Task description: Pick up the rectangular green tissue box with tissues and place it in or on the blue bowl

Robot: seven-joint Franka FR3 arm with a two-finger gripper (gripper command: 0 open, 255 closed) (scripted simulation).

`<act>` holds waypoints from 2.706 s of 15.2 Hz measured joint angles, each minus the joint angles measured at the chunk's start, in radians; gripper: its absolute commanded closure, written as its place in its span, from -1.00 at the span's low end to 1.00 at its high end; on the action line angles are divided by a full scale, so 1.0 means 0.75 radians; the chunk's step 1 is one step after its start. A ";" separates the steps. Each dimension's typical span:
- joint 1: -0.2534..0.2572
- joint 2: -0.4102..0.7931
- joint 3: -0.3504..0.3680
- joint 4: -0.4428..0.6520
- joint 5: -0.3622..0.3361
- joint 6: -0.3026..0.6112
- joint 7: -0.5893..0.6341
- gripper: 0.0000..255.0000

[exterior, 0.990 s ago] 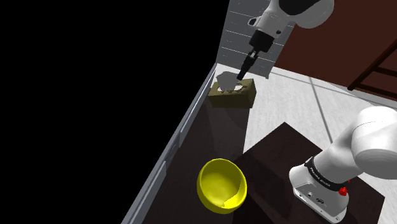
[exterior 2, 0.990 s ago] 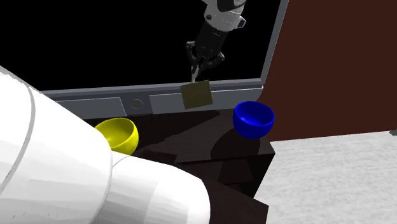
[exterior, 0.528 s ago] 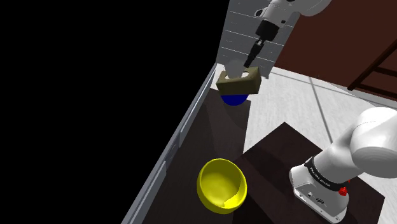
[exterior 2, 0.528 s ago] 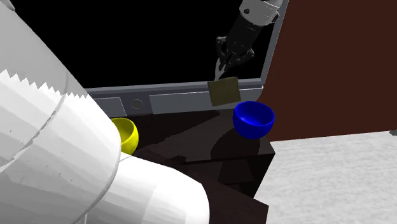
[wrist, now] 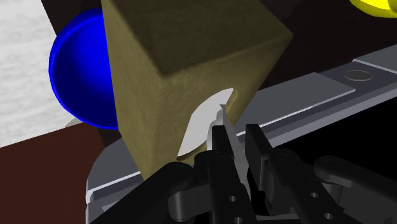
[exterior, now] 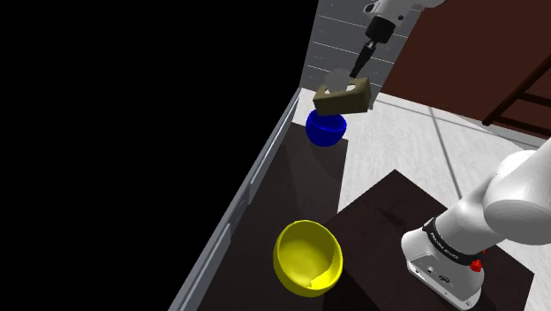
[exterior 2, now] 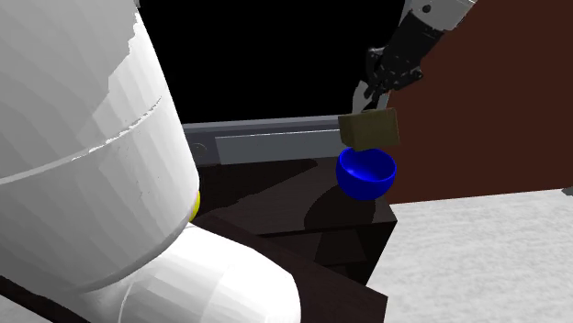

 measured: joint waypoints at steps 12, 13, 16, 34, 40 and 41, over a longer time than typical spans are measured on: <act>-0.022 0.123 -0.021 -0.043 0.055 0.122 -0.118 1.00; -0.023 0.127 -0.021 -0.053 0.059 0.135 -0.125 1.00; -0.023 0.148 -0.019 -0.080 0.073 0.176 -0.147 1.00; -0.023 0.209 -0.015 -0.148 0.120 0.286 -0.209 -1.00; -0.041 0.175 -0.035 -0.060 0.079 0.167 -0.182 -1.00; -0.045 0.174 -0.039 -0.040 0.075 0.146 -0.179 -1.00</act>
